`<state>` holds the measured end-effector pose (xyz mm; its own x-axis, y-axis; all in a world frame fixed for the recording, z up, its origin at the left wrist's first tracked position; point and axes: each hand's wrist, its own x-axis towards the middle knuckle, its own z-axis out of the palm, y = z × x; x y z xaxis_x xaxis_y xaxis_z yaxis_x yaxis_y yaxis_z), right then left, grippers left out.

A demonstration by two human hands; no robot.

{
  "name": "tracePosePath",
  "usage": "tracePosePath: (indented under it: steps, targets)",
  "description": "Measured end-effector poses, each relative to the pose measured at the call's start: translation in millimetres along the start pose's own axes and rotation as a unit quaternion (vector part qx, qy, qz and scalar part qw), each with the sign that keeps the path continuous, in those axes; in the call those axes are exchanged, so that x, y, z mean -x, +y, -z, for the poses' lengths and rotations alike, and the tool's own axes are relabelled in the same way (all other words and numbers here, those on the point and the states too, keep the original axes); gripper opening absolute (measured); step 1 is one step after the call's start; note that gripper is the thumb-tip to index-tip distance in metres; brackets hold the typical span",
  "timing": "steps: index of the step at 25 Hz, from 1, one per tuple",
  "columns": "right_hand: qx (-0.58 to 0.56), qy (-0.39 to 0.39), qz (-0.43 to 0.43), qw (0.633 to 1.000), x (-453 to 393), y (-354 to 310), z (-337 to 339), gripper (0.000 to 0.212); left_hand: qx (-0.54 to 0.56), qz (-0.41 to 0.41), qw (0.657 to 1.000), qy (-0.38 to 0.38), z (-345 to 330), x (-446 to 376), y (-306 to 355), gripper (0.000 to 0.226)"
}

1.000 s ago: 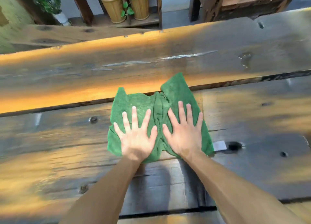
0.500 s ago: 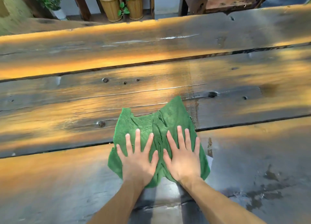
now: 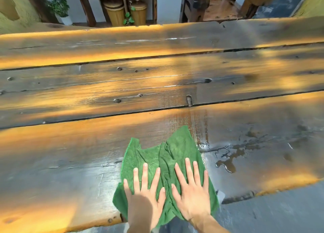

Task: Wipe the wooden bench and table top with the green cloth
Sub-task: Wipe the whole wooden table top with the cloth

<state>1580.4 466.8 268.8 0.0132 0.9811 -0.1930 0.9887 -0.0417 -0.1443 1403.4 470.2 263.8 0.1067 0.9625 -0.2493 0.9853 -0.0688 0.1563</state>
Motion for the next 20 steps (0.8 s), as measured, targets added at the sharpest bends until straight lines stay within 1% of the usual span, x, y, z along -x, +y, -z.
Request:
tracePosePath:
  steps: [3, 7, 9, 13, 15, 17, 19, 20]
  targets:
    - [-0.003, -0.005, -0.015, 1.0, 33.7, 4.8, -5.1, 0.069, 0.008, 0.01, 1.0, -0.016, -11.6, 34.7, 1.9, 0.062]
    - [-0.058, -0.039, -0.14, 0.988, 54.9, 16.7, -2.0, 0.07, 0.008, 0.028, 1.0, -0.007, -11.7, 48.6, 4.2, 0.06]
    - [-0.076, -0.068, -0.179, 0.978, 58.7, 32.2, 6.5, 0.069, 0.004, 0.033, 0.999, -0.007, -10.0, 47.7, 8.5, 0.059]
    - [-0.054, -0.122, -0.185, 0.974, 48.5, 61.4, 27.7, 0.075, 0.0, 0.047, 0.999, -0.025, -7.1, 35.4, 27.0, 0.058]
    - [-0.045, -0.129, -0.181, 0.974, 29.9, 73.0, 29.8, 0.079, 0.005, 0.057, 0.998, -0.027, -7.2, 16.1, 38.8, 0.058]
    - [-0.036, -0.115, -0.175, 0.977, 11.5, 83.2, 23.9, 0.08, 0.007, 0.062, 0.998, -0.031, -6.1, -2.9, 49.6, 0.06]
    - [-0.018, -0.062, -0.161, 0.985, -7.7, 94.8, 19.5, 0.076, 0.007, 0.062, 0.998, -0.025, -5.7, -20.1, 59.5, 0.061]
    - [-0.02, -0.048, -0.152, 0.987, -20.3, 101.4, 20.0, 0.074, 0.005, 0.06, 0.998, -0.021, -5.9, -30.1, 64.5, 0.062]
